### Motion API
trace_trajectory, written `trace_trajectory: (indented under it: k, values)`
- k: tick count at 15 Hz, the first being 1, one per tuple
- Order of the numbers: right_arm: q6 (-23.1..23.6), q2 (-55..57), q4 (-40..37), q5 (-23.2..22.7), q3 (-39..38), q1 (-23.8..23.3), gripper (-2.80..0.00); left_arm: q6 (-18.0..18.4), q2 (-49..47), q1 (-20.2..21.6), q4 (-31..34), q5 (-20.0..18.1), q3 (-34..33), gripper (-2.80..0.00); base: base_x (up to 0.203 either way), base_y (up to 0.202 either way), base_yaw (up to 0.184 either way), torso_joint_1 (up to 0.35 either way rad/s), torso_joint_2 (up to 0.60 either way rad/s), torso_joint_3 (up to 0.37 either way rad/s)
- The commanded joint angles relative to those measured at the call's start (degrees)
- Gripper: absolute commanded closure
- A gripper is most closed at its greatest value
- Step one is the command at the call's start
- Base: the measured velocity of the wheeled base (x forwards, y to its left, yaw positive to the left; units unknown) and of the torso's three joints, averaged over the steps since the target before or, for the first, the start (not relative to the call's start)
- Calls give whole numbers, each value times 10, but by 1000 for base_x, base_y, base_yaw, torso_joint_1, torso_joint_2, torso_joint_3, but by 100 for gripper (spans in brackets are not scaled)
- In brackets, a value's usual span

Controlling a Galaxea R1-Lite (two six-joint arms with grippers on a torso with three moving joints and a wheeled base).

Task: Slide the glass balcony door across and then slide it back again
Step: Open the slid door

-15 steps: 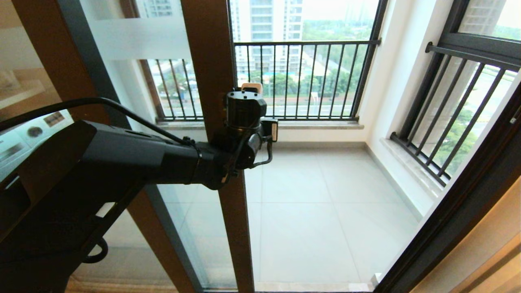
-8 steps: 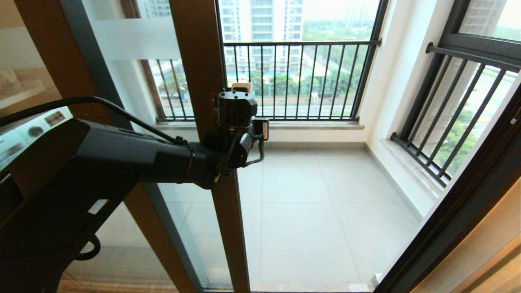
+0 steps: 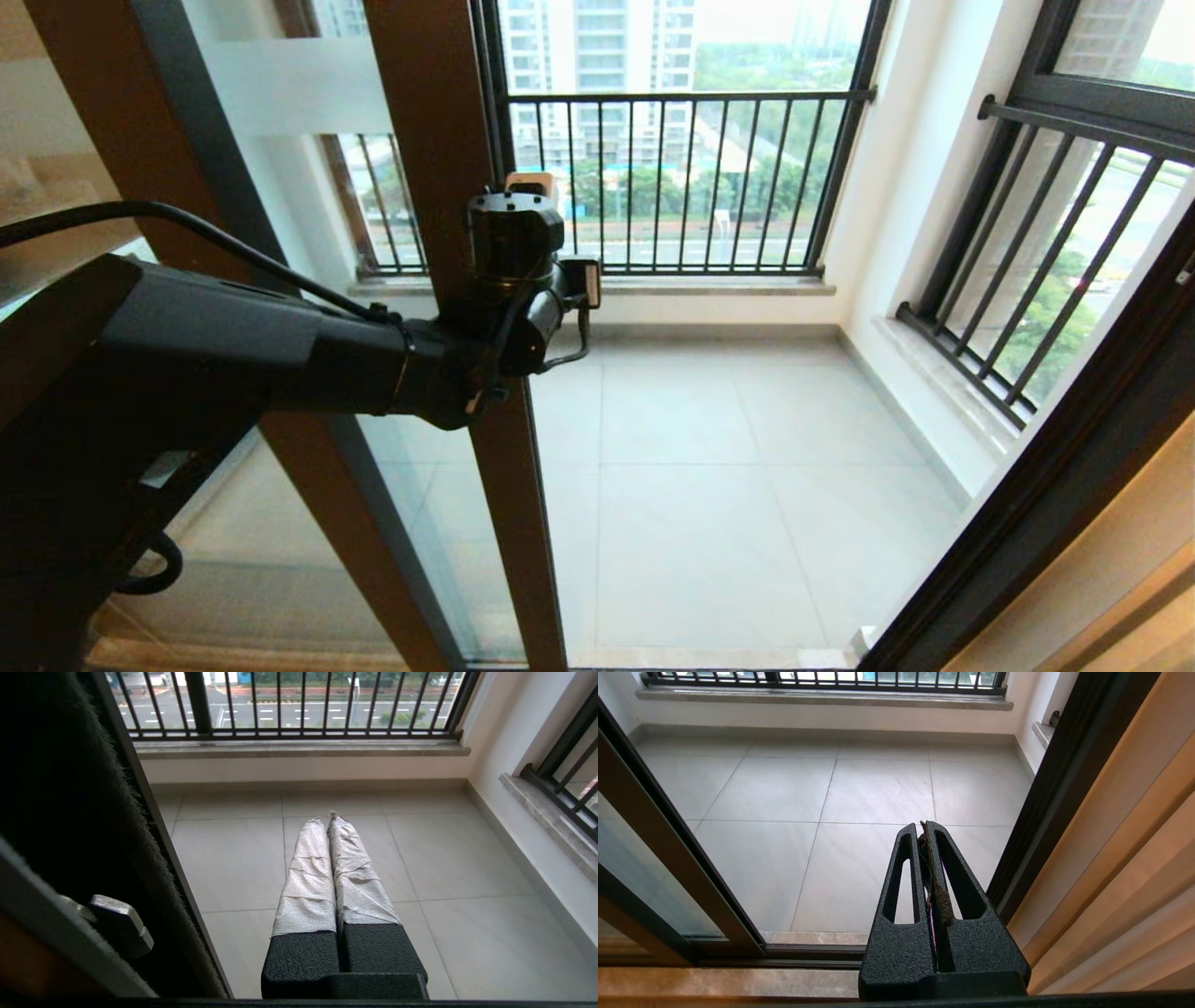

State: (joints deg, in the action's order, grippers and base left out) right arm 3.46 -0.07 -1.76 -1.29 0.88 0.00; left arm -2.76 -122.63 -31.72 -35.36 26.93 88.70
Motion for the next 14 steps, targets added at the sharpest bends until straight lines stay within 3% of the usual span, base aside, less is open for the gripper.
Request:
trace_trajectory:
  k: [1, 14]
  values:
    - [1, 1, 0, 0, 0, 0, 0, 0, 13, -5, -3, 3, -11, 0, 0, 0, 0, 0, 0, 0]
    - [1, 1, 0, 0, 0, 0, 0, 11, 31, -3, -4, 13, -51, 0, 0, 0, 0, 0, 0, 0]
